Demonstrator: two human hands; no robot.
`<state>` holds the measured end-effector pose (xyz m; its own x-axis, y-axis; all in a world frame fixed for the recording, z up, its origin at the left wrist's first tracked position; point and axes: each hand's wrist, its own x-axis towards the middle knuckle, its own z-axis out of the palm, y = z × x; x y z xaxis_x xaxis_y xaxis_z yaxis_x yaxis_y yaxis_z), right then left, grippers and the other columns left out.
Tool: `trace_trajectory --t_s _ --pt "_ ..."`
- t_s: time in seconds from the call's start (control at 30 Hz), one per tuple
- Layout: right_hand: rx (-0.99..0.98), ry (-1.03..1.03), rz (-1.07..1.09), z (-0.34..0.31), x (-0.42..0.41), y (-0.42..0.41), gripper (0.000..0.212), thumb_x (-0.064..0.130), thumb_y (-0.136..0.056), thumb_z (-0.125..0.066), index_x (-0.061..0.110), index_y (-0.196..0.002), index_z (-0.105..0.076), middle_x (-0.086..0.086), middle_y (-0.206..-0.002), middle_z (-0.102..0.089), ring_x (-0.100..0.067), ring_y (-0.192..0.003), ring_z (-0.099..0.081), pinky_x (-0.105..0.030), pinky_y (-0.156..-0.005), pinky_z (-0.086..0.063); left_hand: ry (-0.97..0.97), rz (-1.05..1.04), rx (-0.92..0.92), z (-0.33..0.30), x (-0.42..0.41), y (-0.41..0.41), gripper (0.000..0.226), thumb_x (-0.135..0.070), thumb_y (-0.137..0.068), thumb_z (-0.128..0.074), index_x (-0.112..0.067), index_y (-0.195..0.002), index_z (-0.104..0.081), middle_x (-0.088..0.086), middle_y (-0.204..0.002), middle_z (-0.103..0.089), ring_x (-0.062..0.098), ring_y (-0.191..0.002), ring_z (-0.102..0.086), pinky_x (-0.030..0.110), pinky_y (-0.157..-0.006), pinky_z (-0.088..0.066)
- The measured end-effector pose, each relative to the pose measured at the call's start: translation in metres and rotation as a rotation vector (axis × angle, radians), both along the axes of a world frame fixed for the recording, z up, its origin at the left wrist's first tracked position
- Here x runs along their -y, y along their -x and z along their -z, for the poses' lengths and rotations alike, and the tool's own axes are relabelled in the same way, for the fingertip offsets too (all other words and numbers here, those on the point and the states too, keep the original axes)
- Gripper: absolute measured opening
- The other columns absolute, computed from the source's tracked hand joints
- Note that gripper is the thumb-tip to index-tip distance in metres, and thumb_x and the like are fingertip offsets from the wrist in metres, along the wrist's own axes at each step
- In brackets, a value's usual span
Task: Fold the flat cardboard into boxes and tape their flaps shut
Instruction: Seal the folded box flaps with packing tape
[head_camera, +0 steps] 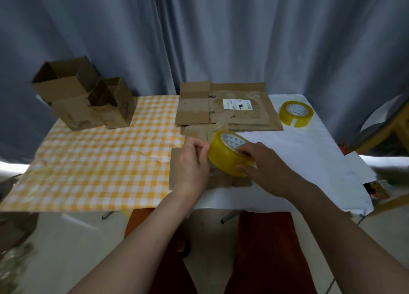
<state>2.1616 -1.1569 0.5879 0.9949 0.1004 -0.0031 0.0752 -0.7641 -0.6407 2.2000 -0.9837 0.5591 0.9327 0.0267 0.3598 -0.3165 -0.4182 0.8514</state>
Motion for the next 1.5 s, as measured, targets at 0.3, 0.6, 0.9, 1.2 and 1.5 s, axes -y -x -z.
trace_trajectory --t_s 0.3,0.6,0.9,1.2,1.5 --pt "-0.010 0.071 -0.005 -0.010 -0.011 0.001 0.042 0.026 -0.085 -0.068 0.026 -0.123 -0.051 -0.004 -0.125 -0.047 -0.022 -0.115 -0.044 -0.044 -0.101 -0.035 0.092 -0.018 -0.259 0.009 -0.012 -0.001 0.017 -0.017 -0.089 -0.067 -0.022 -0.073 -0.065 0.000 -0.071 -0.065 0.002 -0.061 -0.052 0.020 -0.059 -0.045" --pt "0.427 -0.543 0.334 0.008 -0.010 -0.009 0.051 0.010 -0.080 -0.072 0.030 -0.123 -0.053 0.016 -0.114 -0.060 0.005 -0.105 -0.055 -0.013 -0.087 -0.047 0.527 0.037 -0.499 -0.012 -0.013 -0.002 0.034 -0.009 -0.090 -0.063 -0.016 -0.057 -0.067 0.001 -0.055 -0.062 0.012 -0.057 -0.058 0.022 -0.068 -0.051" --pt "0.365 -0.239 0.521 0.034 0.019 -0.005 0.032 0.013 -0.080 -0.054 0.021 -0.111 -0.055 0.006 -0.088 -0.064 -0.026 -0.085 -0.062 -0.026 -0.064 -0.044 0.519 -0.094 -0.636 0.000 -0.048 -0.002 0.020 -0.013 -0.089 -0.065 -0.006 -0.070 -0.067 0.006 -0.062 -0.062 0.019 -0.062 -0.056 0.035 -0.073 -0.052" --pt "0.273 -0.041 0.476 0.052 0.029 0.000 0.042 -0.003 -0.081 -0.054 0.007 -0.121 -0.046 -0.017 -0.110 -0.057 -0.038 -0.099 -0.054 -0.044 -0.072 -0.046 0.497 -0.121 -0.737 0.026 -0.053 -0.011 0.036 -0.019 -0.092 -0.062 -0.013 -0.057 -0.056 0.002 -0.050 -0.055 0.018 -0.054 -0.050 0.036 -0.068 -0.047" --pt "0.115 0.466 0.442 0.055 0.041 -0.009 0.042 -0.005 -0.080 -0.051 0.012 -0.118 -0.045 -0.011 -0.111 -0.046 -0.030 -0.102 -0.043 -0.036 -0.061 -0.033 0.481 -0.267 -0.790 0.048 -0.056 -0.016 0.041 -0.021 -0.093 -0.061 -0.012 -0.054 -0.052 -0.003 -0.042 -0.053 0.017 -0.049 -0.048 0.032 -0.061 -0.049"
